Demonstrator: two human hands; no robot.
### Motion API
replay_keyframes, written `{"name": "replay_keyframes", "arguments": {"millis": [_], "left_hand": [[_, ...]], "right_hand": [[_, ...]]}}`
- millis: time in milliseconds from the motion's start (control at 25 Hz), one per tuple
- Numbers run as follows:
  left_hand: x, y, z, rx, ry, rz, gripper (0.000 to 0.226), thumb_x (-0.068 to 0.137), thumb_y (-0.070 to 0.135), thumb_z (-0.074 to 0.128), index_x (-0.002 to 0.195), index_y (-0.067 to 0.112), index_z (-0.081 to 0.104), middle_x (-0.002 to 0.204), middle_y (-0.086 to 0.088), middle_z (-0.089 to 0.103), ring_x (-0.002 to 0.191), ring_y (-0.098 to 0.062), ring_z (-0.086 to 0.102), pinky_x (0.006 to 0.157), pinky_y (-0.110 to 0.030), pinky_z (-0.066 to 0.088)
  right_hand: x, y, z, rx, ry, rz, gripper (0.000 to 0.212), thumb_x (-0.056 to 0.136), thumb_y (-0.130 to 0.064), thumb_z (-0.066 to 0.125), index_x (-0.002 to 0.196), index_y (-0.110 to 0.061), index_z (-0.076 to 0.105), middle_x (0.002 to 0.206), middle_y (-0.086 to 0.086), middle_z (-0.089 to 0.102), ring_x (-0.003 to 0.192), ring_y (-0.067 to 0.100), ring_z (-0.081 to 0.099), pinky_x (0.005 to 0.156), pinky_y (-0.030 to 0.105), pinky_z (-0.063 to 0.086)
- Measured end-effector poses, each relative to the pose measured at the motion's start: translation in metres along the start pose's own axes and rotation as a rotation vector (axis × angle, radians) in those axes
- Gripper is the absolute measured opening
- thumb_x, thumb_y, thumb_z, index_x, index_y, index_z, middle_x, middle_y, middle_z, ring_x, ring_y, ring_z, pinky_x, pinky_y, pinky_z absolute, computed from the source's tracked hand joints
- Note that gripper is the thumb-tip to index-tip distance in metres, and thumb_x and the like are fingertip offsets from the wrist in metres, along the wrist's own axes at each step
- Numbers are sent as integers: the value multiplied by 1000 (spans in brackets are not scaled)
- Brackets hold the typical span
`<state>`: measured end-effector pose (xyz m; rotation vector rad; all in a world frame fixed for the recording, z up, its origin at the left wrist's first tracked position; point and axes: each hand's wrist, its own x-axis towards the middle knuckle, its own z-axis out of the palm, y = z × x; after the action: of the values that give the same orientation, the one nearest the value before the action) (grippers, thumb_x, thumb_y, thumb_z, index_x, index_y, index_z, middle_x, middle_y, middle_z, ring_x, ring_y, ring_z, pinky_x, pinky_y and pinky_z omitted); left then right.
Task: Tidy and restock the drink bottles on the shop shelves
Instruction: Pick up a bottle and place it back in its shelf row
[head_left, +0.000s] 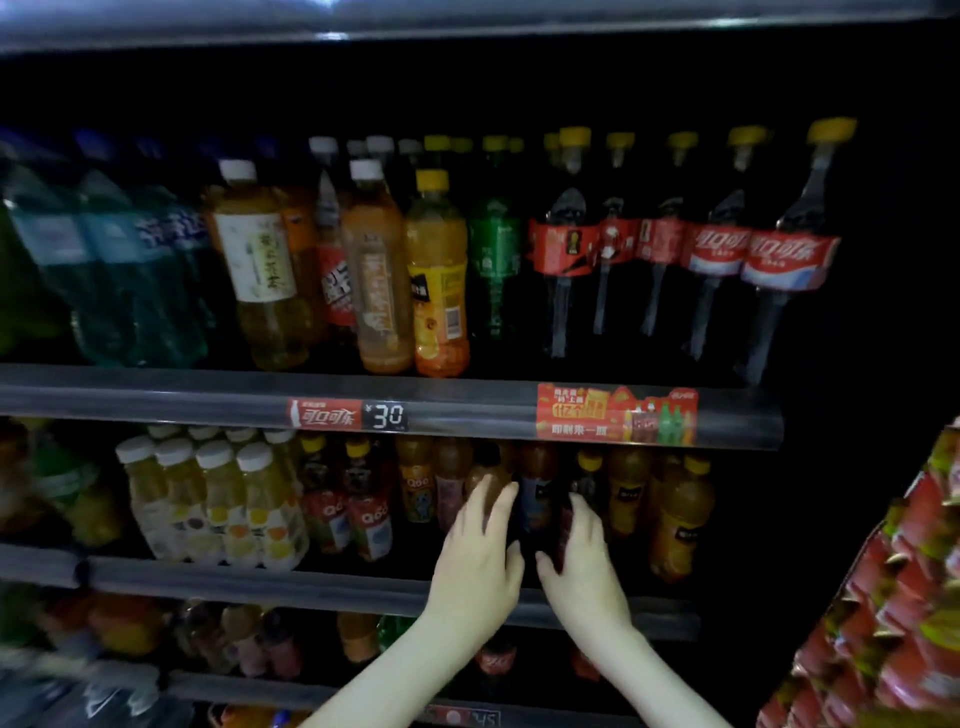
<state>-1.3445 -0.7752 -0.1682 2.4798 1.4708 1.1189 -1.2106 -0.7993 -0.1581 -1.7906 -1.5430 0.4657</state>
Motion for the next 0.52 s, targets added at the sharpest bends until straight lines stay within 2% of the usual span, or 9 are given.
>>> {"name": "replay_keyframes", "arguments": {"millis": [80, 160, 200, 400, 520], "left_hand": [[5, 5, -31, -44, 81, 19, 55, 91, 19, 55, 143, 20, 36, 149, -4, 34, 127, -21, 46, 94, -26, 47], [15, 4, -63, -31, 178, 39, 50, 91, 17, 56, 139, 18, 43, 145, -2, 40, 128, -17, 45, 94, -22, 45], [21, 2, -79, -14, 219, 51, 48, 91, 16, 57, 137, 17, 46, 142, -2, 43, 127, -16, 46, 93, -21, 46], [54, -21, -135, 42, 319, 49, 49, 90, 15, 58, 138, 18, 45, 140, -6, 45, 126, -19, 47, 92, -20, 42], [70, -44, -157, 89, 322, -18, 54, 90, 15, 59, 141, 18, 42, 143, -13, 39, 129, -27, 41, 99, -33, 42]], "right_hand": [[-11, -28, -9, 32, -18, -118, 68, 95, -23, 54, 150, -22, 15, 153, -6, 22, 137, 8, 30, 102, 17, 34], [-15, -57, -16, 114, -2, -217, 60, 95, -24, 54, 147, -26, 23, 147, -12, 30, 126, -3, 35, 93, 6, 33], [-15, -73, -21, 150, 15, -262, 58, 95, -24, 54, 146, -26, 27, 145, -13, 33, 123, -5, 37, 92, 5, 34], [21, -145, -40, 213, 152, -447, 52, 96, -23, 55, 143, -20, 35, 140, -5, 43, 128, 7, 43, 102, 21, 39], [55, -183, -43, 226, 203, -399, 57, 95, -25, 57, 145, -16, 31, 142, 1, 42, 130, 14, 42, 103, 24, 36]]}}
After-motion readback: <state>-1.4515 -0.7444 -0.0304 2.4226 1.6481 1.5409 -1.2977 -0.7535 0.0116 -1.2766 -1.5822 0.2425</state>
